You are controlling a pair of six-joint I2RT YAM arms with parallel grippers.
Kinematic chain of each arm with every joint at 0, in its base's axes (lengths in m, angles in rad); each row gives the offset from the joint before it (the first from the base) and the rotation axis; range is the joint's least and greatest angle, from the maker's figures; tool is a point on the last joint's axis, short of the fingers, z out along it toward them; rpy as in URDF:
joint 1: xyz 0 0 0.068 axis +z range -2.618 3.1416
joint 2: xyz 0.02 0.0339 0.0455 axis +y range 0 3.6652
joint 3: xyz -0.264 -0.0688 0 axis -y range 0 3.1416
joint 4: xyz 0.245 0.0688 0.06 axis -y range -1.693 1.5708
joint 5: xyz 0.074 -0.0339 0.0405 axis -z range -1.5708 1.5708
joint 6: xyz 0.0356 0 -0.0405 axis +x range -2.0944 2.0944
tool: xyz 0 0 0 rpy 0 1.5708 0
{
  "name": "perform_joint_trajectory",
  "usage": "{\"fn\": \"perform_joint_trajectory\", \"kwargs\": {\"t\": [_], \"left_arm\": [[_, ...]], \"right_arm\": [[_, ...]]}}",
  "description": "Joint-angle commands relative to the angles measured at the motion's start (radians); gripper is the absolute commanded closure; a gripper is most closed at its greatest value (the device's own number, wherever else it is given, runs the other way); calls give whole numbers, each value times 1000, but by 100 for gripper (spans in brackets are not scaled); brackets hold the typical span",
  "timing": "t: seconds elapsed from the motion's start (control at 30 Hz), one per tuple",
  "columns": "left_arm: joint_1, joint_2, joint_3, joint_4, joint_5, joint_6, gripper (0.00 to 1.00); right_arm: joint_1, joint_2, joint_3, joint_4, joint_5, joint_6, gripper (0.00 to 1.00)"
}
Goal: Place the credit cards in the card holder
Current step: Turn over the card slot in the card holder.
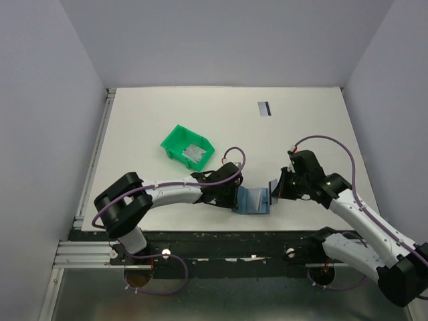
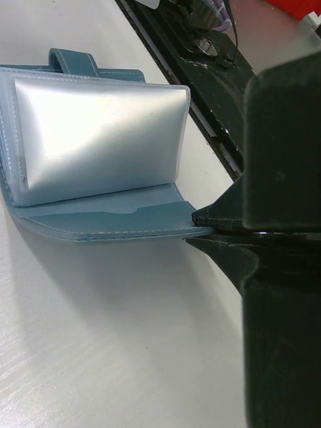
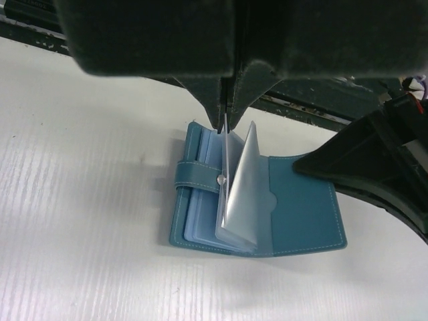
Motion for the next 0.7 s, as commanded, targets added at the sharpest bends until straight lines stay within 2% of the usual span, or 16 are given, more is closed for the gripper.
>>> {"fn": "perform_joint_trajectory", "kwargs": {"t": [0.0, 0.3, 0.67], "left_arm": [[-1, 7, -25, -3, 5, 0, 100], [-1, 13, -29, 13, 13, -9, 100], [1, 15, -26, 7, 13, -9, 100]], "right_arm": [[-7, 7, -37, 50, -67, 30, 100], [-7, 48, -67, 78, -104, 49, 100], [-8, 86, -70, 69, -63, 47, 100]]}}
